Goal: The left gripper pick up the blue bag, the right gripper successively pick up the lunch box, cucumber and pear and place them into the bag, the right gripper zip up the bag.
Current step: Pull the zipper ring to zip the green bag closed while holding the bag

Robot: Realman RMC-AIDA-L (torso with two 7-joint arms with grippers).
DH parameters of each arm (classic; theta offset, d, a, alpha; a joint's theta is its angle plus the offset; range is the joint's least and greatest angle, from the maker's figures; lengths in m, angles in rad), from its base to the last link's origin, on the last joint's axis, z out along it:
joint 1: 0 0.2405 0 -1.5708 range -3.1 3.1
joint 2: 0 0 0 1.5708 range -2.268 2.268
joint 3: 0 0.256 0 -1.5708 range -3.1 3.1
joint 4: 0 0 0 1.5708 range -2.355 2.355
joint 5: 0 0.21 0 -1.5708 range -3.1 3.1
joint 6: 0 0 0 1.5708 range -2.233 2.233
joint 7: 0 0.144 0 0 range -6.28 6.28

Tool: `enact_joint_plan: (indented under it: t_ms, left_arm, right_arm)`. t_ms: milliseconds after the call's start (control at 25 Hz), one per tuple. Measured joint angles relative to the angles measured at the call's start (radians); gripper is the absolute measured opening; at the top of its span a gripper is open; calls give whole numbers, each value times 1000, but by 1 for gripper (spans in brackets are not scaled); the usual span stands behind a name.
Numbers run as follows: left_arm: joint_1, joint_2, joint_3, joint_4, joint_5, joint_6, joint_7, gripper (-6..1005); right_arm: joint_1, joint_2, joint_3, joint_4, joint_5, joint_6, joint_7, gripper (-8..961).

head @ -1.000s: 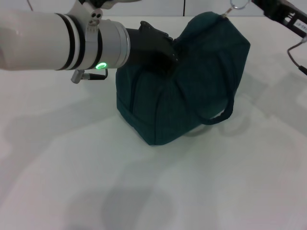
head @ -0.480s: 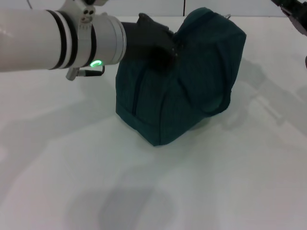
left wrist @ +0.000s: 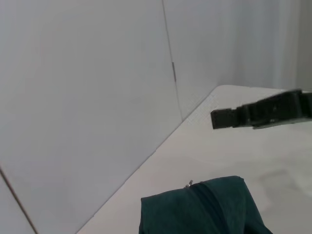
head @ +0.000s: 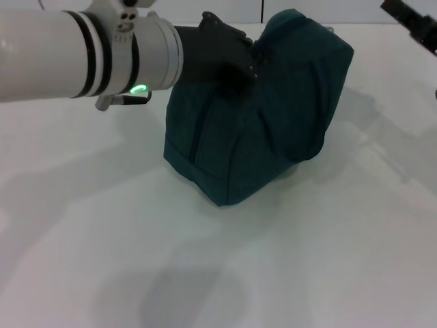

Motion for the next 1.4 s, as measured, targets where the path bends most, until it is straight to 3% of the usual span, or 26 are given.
enact_joint_plan:
  t_ms: [440, 800, 1000, 1400]
  left_arm:
    - [-7, 0, 4, 1, -1, 2, 12, 43]
    - [-6, 1, 4, 1, -1, 4, 15, 43]
    - [-7, 0, 4, 1, -1, 6, 29, 43]
    - [-9, 0, 4, 1, -1, 6, 40, 44]
  right_arm:
    - [-75, 3, 7, -106, -70, 23, -495, 82]
    - [-80, 8, -1, -208, -196, 154, -575, 546]
    - [-69, 11, -24, -245, -248, 179, -581, 706]
    - [-76, 13, -78, -315, -252, 252, -610, 696]
